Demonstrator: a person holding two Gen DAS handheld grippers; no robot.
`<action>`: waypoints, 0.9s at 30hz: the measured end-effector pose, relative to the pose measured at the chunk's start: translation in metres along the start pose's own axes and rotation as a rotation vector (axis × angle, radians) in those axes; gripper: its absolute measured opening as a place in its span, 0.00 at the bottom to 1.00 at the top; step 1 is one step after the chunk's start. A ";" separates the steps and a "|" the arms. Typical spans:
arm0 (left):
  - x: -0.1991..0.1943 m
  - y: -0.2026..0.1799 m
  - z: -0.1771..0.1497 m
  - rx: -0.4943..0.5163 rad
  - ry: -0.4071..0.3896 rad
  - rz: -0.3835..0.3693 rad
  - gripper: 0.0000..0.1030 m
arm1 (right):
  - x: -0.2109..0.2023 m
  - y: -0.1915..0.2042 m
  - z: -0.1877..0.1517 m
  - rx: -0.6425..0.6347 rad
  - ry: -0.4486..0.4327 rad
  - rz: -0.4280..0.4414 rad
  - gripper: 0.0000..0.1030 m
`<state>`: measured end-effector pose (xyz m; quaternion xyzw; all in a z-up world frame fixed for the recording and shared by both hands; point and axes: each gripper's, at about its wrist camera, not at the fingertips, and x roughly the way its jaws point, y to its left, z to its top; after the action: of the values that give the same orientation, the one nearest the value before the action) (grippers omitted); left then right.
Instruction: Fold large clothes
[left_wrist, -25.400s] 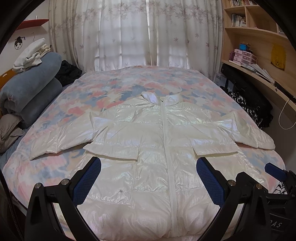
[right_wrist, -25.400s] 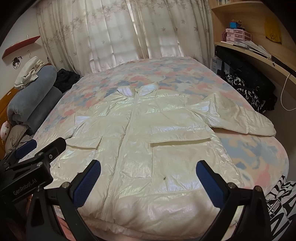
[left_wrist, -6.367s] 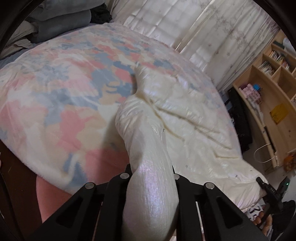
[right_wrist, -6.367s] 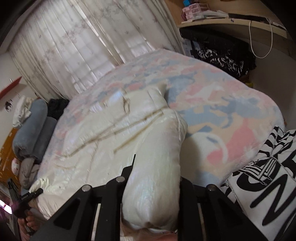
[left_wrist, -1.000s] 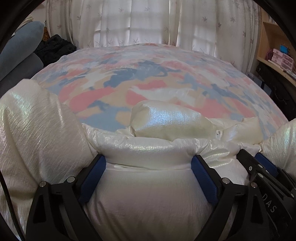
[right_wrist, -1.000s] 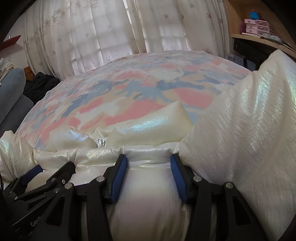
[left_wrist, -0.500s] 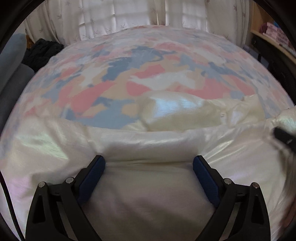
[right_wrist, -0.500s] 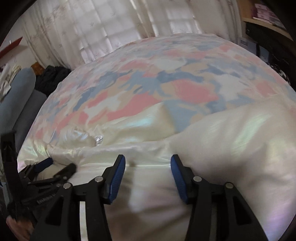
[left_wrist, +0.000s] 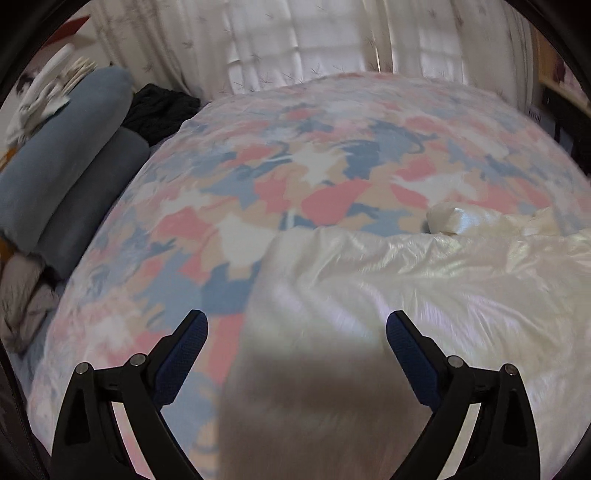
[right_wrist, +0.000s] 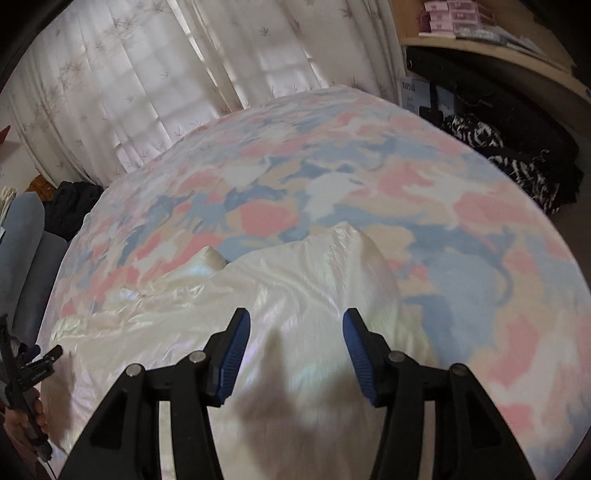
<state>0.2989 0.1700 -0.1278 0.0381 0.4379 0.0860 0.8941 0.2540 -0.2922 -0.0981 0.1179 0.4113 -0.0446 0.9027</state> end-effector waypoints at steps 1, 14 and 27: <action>-0.011 0.008 -0.007 -0.017 -0.003 -0.021 0.94 | -0.008 0.002 -0.003 -0.006 -0.006 0.008 0.51; -0.087 0.056 -0.142 -0.331 0.063 -0.532 0.96 | -0.069 0.059 -0.068 -0.064 -0.075 0.169 0.51; -0.048 0.036 -0.194 -0.469 0.054 -0.610 0.96 | -0.064 0.117 -0.118 -0.156 -0.083 0.272 0.51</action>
<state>0.1125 0.1945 -0.2040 -0.3016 0.4208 -0.0850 0.8513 0.1466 -0.1508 -0.1039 0.1004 0.3561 0.1054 0.9230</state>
